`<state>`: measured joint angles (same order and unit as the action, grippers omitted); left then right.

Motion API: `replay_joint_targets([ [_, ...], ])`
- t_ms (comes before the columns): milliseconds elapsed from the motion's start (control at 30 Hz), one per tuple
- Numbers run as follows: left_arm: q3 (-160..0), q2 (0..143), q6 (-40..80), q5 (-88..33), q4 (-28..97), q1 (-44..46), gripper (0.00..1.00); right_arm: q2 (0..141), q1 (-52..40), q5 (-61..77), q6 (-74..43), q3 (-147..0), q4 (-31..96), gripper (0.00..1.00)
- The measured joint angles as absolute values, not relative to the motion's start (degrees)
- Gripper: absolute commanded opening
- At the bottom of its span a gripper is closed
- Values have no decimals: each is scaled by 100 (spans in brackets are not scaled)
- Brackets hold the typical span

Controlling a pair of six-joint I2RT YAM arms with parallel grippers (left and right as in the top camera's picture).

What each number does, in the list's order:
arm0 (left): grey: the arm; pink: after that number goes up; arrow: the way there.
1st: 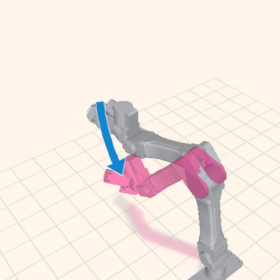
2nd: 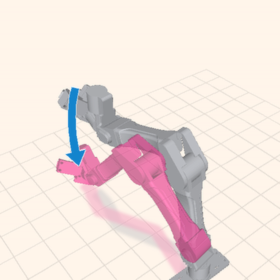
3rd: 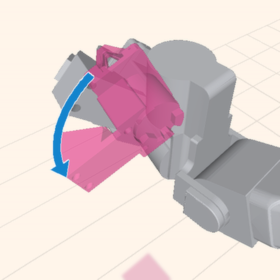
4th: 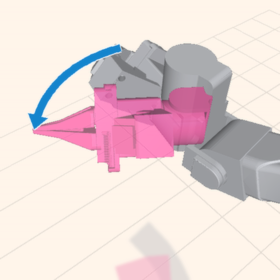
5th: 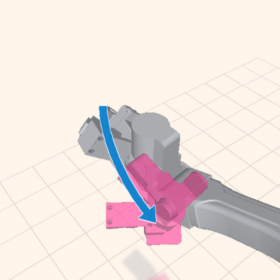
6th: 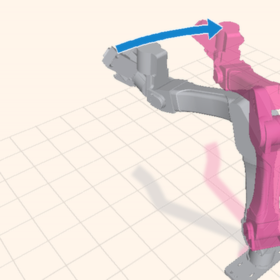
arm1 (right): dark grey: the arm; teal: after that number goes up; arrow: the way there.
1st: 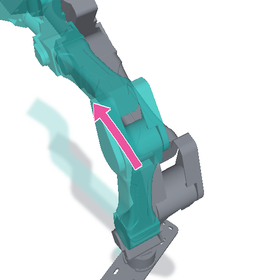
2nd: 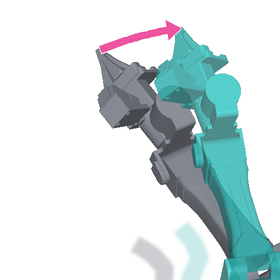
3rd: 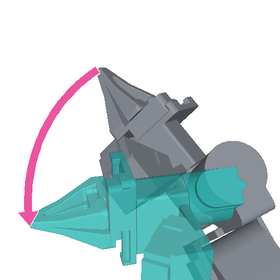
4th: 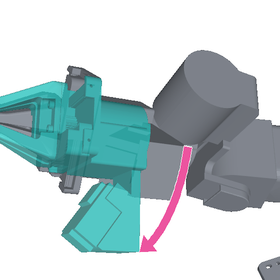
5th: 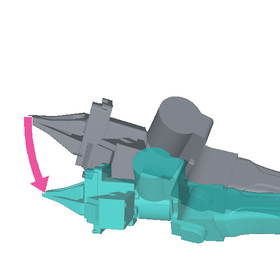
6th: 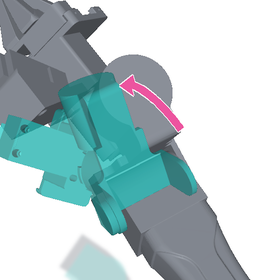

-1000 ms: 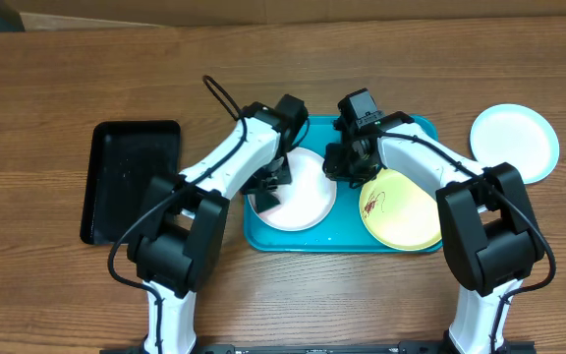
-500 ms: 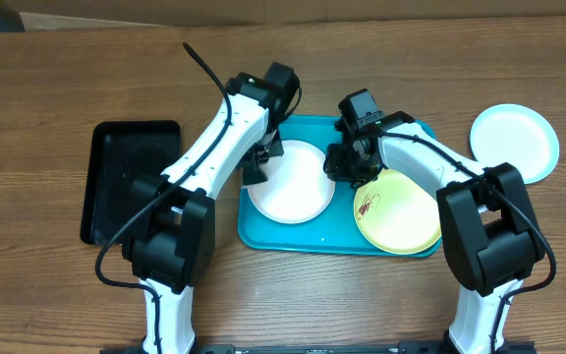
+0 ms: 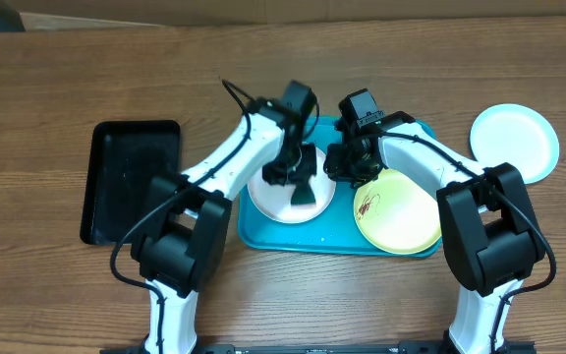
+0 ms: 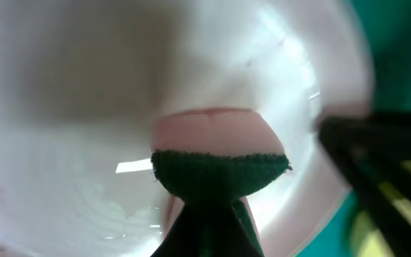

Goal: Clean dirty plates on tray and stack at the side
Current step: 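Scrub the white plate with the sponge while right gripper holds rim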

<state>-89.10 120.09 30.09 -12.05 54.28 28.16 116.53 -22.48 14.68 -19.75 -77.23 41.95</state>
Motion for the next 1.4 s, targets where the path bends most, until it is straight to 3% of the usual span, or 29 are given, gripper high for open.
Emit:
replay_joint_targets([
  [167, -8768, 12003, 2978, -991, 5494, 2689, 4, 11653, -2250, 1466, -1975, -7723, 4209, 16],
  [333, -8768, 11966, 2976, 139, 5988, 2488, 4, 11653, -2250, 1472, -1973, -7723, 4206, 15],
  [633, -8820, 11966, 3015, 1074, 6241, 2324, 4, 11653, -2340, 1756, -1977, -7723, 4171, 5],
  [1100, -10464, 11979, 4351, 3155, 8560, 2139, 4, 11653, -2248, 1835, -1966, -7723, 4219, 4],
  [1400, -10477, 11974, 4689, 3127, 8750, 2099, 4, 11653, -2244, 2344, -1485, -7988, 4563, 4],
])
